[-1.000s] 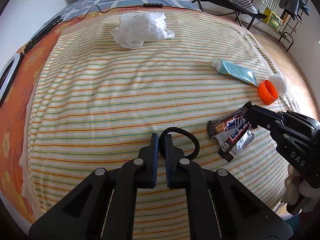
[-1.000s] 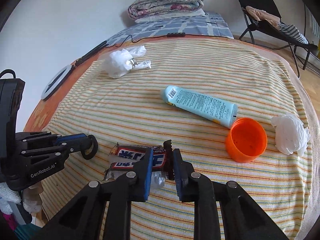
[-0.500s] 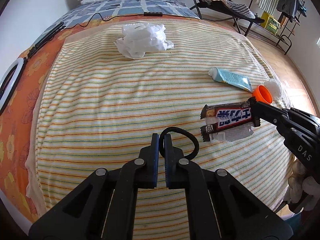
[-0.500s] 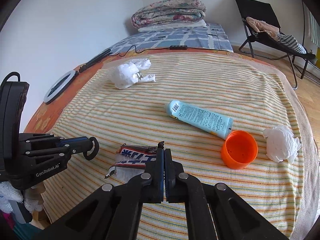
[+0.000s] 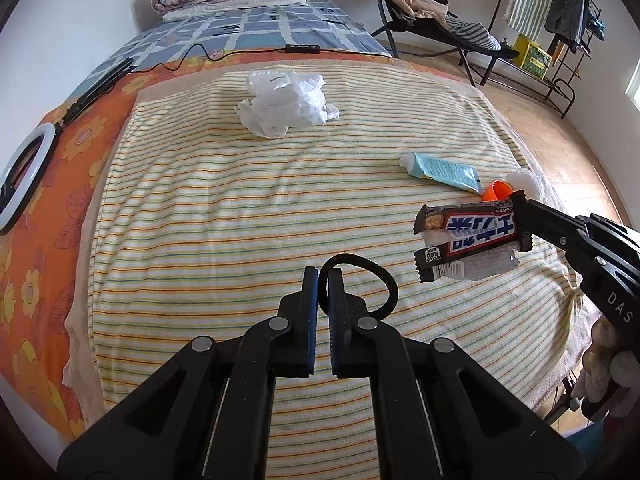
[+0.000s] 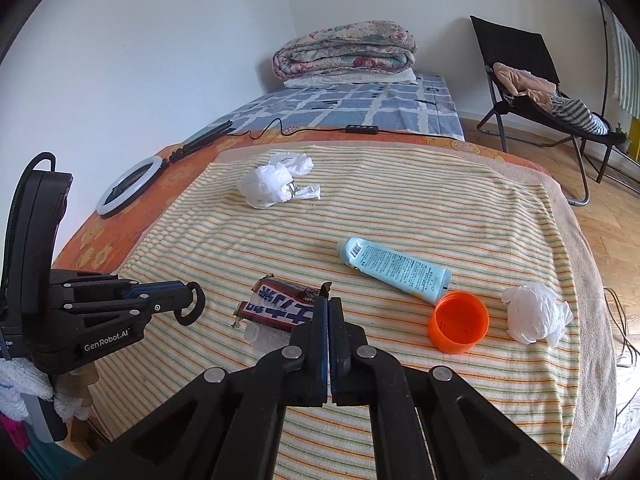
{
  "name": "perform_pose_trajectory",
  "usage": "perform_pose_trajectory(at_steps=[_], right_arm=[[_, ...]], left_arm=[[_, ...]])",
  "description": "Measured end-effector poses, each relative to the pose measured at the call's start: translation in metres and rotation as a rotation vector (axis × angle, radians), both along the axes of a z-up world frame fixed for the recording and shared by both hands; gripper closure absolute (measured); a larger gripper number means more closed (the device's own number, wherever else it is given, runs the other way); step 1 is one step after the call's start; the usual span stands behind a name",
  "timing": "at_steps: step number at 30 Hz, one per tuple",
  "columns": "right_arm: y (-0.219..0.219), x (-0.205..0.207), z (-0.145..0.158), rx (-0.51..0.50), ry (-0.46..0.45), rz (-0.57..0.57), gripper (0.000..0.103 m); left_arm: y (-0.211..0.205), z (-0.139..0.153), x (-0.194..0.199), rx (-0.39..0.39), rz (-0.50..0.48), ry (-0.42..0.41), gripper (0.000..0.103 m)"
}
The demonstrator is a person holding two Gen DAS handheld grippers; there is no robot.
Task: Collect trash
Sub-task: 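Lift hair band with left tool while right tool carries chocolate bar to basket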
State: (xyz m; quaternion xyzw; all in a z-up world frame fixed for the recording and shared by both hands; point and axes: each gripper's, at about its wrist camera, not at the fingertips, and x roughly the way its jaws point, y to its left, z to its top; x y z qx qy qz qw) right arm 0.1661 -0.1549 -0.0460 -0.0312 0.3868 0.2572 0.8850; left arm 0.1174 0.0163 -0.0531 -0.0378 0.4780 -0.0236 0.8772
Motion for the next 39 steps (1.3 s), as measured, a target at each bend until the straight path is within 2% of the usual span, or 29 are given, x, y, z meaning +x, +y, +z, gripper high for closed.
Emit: perform_pose_trajectory(at_steps=[5, 17, 28, 39], right_arm=[[-0.005, -0.016, 0.009, -0.011, -0.014, 0.009, 0.103], [-0.023, -0.072, 0.028, -0.001, -0.032, 0.031, 0.103], [-0.044, -0.14, 0.026, -0.021, -0.027, 0.052, 0.103], [-0.072, -0.211, 0.006, -0.046, 0.002, 0.061, 0.103]], left_arm=[[-0.005, 0.01, -0.02, -0.003, -0.018, -0.016, 0.1], [-0.026, 0.024, -0.082, 0.044, -0.082, -0.068, 0.1], [-0.048, 0.005, -0.148, 0.049, -0.121, -0.052, 0.1], [-0.062, -0.034, -0.198, 0.019, -0.131, 0.024, 0.1]])
